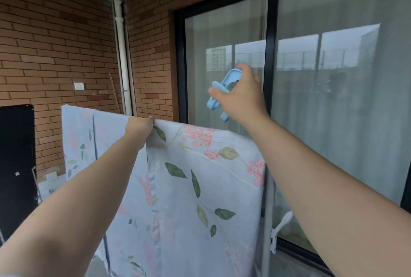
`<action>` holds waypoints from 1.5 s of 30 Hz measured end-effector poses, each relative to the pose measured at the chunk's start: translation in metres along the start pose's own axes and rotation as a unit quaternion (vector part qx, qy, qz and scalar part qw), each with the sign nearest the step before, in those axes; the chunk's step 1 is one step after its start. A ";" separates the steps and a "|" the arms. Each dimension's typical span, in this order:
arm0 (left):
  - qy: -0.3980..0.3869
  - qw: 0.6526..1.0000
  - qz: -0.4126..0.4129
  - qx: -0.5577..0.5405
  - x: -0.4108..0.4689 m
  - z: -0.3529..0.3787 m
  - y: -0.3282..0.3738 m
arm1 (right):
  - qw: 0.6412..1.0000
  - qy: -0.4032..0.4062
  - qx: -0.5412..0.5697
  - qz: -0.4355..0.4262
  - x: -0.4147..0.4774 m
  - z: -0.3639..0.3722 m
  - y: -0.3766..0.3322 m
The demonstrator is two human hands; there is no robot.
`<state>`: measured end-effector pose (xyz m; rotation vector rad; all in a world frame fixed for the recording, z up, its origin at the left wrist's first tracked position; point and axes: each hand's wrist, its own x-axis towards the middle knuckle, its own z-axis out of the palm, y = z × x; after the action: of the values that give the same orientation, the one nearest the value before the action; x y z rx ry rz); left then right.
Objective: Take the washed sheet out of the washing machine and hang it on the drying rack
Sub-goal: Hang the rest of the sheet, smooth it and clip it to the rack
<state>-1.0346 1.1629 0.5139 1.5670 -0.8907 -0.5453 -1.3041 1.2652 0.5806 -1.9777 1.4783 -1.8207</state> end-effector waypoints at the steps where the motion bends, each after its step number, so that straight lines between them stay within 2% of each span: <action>1: 0.000 1.000 -0.004 -0.017 0.002 -0.001 0.001 | 1.000 -0.001 -0.002 -0.005 0.000 0.009 -0.006; 4: -0.008 0.996 -0.030 -0.080 0.002 -0.006 0.009 | 1.000 -0.001 -0.016 -0.016 -0.003 0.037 -0.017; 6: -0.021 0.992 -0.048 -0.119 0.008 -0.009 0.012 | 1.000 0.007 0.015 -0.003 -0.006 0.052 -0.016; 11: -0.017 0.993 -0.011 -0.118 0.016 -0.009 0.018 | 0.997 0.050 0.054 0.028 -0.013 0.068 0.004; 14: 0.020 0.999 0.029 0.034 0.017 -0.008 0.018 | 0.997 0.045 0.051 0.042 -0.009 0.068 0.008; 16: 0.058 0.968 0.126 0.207 0.017 -0.005 0.021 | 0.996 0.034 0.062 0.046 -0.006 0.069 0.007; 18: 0.074 0.935 0.235 0.253 0.011 0.001 0.026 | 0.995 0.028 0.088 0.040 -0.002 0.069 0.001; 19: 0.043 0.939 0.256 0.227 0.008 0.004 0.028 | 0.995 0.026 0.095 0.034 0.001 0.067 -0.003; 22: -0.100 0.960 0.214 0.153 0.010 0.016 0.017 | 0.997 0.002 0.076 0.019 0.012 0.067 -0.018; 23: -0.113 0.956 0.217 0.160 0.011 0.019 0.011 | 0.998 -0.010 0.060 0.019 0.016 0.066 -0.023; 27: -0.088 0.949 0.250 0.172 0.017 0.024 0.004 | 0.998 -0.050 0.019 0.023 0.034 0.068 -0.033; 35: -0.115 0.942 0.255 0.187 0.027 0.018 0.003 | 0.991 -0.064 -0.111 -0.034 0.048 0.085 -0.037; 38: -0.112 0.943 0.248 0.190 0.027 0.021 0.002 | 0.983 -0.097 -0.152 -0.029 0.040 0.100 -0.024; 41: -0.103 0.942 0.255 0.193 0.027 0.024 0.002 | 0.983 -0.097 -0.156 -0.011 0.032 0.102 -0.016; 45: -0.099 0.941 0.259 0.192 0.031 0.028 -0.002 | 0.958 -0.200 -0.205 -0.027 0.021 0.086 -0.017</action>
<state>-1.0369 1.1215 0.5104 1.5436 -1.5778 -0.1515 -1.2286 1.2151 0.5810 -2.4008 1.7731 -1.0847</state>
